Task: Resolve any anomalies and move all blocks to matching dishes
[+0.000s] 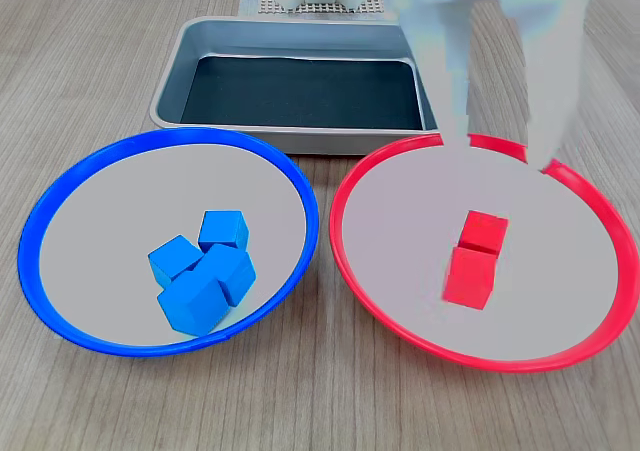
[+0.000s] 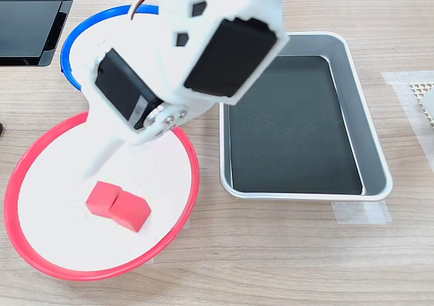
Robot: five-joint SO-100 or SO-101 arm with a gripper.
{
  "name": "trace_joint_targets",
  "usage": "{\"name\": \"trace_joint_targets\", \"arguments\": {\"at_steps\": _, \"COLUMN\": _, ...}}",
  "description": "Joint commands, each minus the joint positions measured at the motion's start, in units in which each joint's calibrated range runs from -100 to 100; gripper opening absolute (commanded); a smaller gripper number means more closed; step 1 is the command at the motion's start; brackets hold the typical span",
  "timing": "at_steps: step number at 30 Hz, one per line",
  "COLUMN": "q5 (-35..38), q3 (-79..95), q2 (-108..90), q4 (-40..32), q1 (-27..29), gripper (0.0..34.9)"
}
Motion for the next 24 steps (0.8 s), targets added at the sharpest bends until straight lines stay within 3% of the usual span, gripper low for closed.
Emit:
{"name": "trace_joint_targets", "arguments": {"at_steps": 1, "q5": -1.5, "q3": 8.4, "q2": -11.5, "q4": -5.1, "q1": 2.0, "gripper": 3.6}}
{"name": "trace_joint_targets", "arguments": {"at_steps": 2, "q5": -3.1, "q3": 14.1, "q2": -16.2, "q4": -9.1, "q1": 3.0, "gripper": 0.2}}
{"name": "trace_joint_targets", "arguments": {"at_steps": 6, "q5": -10.1, "q3": 30.9, "q2": -29.0, "q4": -21.5, "q1": 6.7, "gripper": 0.1}}
{"name": "trace_joint_targets", "arguments": {"at_steps": 8, "q5": -14.8, "q3": 50.1, "q2": -43.2, "q4": -33.5, "q1": 9.5, "gripper": 0.0}}
{"name": "trace_joint_targets", "arguments": {"at_steps": 10, "q5": -16.3, "q3": 62.0, "q2": -53.9, "q4": -37.5, "q1": 10.4, "gripper": 0.0}}
{"name": "trace_joint_targets", "arguments": {"at_steps": 14, "q5": -16.9, "q3": 81.1, "q2": -75.2, "q4": -35.8, "q1": 11.8, "gripper": 0.0}}
{"name": "trace_joint_targets", "arguments": {"at_steps": 24, "q5": -18.3, "q3": 97.7, "q2": -96.1, "q4": -26.8, "q1": 15.7, "gripper": 0.0}}
